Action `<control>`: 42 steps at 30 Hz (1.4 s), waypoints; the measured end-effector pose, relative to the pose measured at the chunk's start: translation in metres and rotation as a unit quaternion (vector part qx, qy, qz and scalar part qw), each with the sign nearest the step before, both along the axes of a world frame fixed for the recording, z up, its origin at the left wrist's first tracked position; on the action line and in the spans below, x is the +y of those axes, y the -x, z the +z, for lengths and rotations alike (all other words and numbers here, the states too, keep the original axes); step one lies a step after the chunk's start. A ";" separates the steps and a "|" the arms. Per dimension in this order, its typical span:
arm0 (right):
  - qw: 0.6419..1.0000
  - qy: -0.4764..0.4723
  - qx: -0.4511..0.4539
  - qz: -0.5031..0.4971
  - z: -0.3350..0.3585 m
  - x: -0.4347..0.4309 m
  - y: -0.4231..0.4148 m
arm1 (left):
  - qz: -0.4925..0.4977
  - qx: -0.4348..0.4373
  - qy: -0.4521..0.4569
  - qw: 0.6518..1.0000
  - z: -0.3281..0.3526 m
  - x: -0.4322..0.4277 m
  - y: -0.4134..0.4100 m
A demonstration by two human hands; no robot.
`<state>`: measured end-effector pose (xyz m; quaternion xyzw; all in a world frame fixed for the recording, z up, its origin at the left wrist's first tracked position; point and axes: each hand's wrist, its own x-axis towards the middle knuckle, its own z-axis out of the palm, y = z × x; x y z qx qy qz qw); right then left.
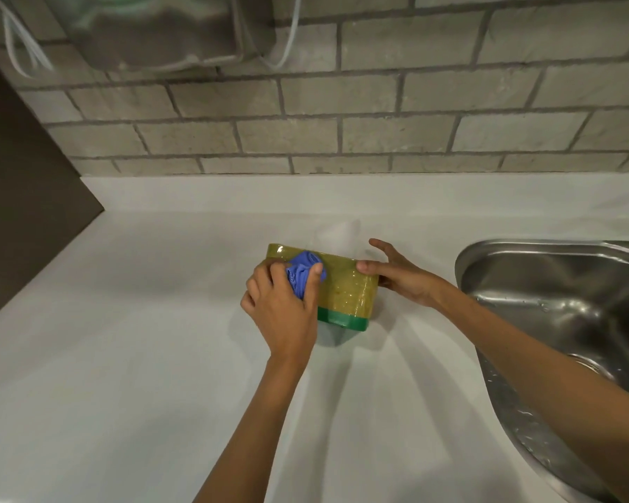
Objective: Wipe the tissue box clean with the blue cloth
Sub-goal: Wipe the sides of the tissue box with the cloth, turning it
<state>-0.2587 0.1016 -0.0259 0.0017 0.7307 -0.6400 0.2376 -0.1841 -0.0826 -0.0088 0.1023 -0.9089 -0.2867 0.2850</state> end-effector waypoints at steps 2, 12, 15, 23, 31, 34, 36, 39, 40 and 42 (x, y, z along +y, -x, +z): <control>1.000 0.003 0.001 -0.003 0.001 -0.001 -0.001 | -0.004 0.009 0.021 1.000 -0.003 -0.002 -0.002; 1.000 -0.011 0.008 -0.010 0.002 -0.004 -0.009 | 0.017 0.018 -0.096 0.995 0.002 0.004 0.004; 0.999 -0.015 0.010 -0.027 0.002 -0.006 -0.011 | -0.010 0.023 -0.081 0.996 0.001 0.018 -0.001; 0.999 -0.036 0.017 -0.013 0.007 -0.005 -0.014 | -0.024 0.022 -0.104 0.994 -0.014 -0.011 -0.018; 0.999 -0.033 0.015 -0.030 0.009 -0.007 -0.015 | -0.141 0.044 -0.101 0.984 -0.016 0.022 -0.031; 0.999 -0.046 0.015 -0.020 0.009 -0.004 -0.014 | -0.106 0.057 -0.135 0.983 -0.022 -0.004 -0.026; 0.998 -0.050 0.017 -0.014 0.009 -0.004 -0.014 | -0.028 0.060 -0.193 0.979 -0.016 -0.024 -0.013; 0.999 -0.051 0.017 -0.005 0.012 -0.005 -0.016 | 0.000 0.054 -0.201 0.978 -0.002 -0.025 0.004; 0.999 -0.050 0.016 -0.006 0.013 -0.005 -0.017 | -0.016 0.055 -0.177 0.983 0.000 -0.017 0.004; 0.999 -0.048 0.017 -0.017 0.012 -0.005 -0.017 | -0.065 0.059 -0.128 0.988 -0.001 0.004 -0.003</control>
